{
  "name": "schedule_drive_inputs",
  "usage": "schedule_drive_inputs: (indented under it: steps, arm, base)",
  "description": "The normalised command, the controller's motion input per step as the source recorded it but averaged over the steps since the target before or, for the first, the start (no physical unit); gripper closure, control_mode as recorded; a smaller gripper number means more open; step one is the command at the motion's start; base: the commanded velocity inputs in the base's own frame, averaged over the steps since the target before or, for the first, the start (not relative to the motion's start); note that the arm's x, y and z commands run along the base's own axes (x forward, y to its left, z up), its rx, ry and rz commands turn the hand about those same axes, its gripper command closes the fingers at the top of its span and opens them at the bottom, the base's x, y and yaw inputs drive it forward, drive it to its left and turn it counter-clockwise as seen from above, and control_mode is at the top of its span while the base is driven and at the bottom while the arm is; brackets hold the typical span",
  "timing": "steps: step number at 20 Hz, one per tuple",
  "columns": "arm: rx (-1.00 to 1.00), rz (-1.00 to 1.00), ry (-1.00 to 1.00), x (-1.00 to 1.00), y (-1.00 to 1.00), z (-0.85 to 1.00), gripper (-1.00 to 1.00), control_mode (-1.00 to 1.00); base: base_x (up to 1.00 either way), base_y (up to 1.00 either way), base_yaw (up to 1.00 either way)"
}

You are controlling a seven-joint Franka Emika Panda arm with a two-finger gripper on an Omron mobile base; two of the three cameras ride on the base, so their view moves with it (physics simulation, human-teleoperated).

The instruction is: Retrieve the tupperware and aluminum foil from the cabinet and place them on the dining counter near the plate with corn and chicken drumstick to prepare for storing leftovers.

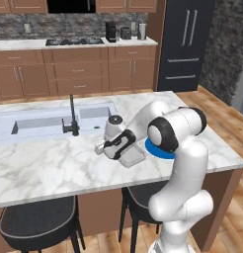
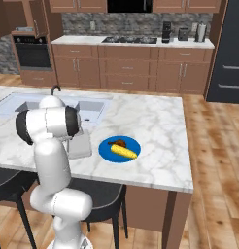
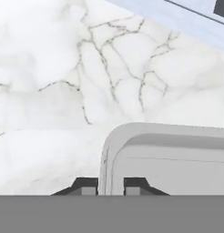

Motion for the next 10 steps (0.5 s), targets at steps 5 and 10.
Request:
schedule_drive_inputs:
  steps: [5, 10]
  arm:
    - [0.05, 0.01, -0.10, 0.36, -0.16, 0.08, -1.00, -1.00]
    - [0.00, 0.01, -0.04, -0.23, -0.24, 0.98, -1.00, -1.00]
  base:
    - [0.00, 0.00, 0.00]
    - [0.00, 0.00, 0.00]
